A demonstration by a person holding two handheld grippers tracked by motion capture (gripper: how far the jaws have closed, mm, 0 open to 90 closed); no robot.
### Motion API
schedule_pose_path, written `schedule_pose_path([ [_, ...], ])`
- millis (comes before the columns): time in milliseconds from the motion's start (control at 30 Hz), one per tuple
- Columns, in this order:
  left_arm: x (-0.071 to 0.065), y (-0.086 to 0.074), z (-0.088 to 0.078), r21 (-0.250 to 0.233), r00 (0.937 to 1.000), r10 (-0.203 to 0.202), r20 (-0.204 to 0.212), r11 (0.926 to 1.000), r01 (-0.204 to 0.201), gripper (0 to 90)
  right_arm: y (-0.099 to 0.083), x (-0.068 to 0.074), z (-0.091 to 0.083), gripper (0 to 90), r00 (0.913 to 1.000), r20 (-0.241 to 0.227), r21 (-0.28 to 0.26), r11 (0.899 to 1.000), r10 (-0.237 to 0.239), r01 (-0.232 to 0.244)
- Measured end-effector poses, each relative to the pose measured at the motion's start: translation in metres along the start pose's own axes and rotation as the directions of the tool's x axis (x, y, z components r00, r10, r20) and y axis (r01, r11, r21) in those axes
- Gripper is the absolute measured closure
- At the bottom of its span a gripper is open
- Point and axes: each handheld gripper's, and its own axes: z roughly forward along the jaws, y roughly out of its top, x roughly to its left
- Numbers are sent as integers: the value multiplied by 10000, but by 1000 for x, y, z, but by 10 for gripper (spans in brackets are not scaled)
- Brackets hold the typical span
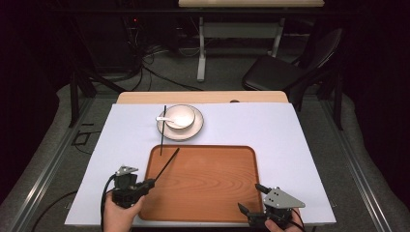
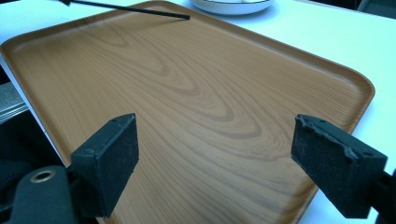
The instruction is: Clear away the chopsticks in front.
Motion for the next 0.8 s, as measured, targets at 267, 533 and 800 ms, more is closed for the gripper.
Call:
schedule_pose_path([
  [267,-2,-4,11,318,10000,-98,-16,9994,99,864,0,0,0,147,10000,-8,-9,10000,3,-3],
  [533,-3,-7,23,760,9995,-316,-31,9966,317,860,0,1,0,147,10000,-28,1,10000,-16,16],
  [800,-3,-8,24,746,9991,-429,-31,9963,430,856,0,0,-1,147,10000,-40,-37,10000,-1,1],
])
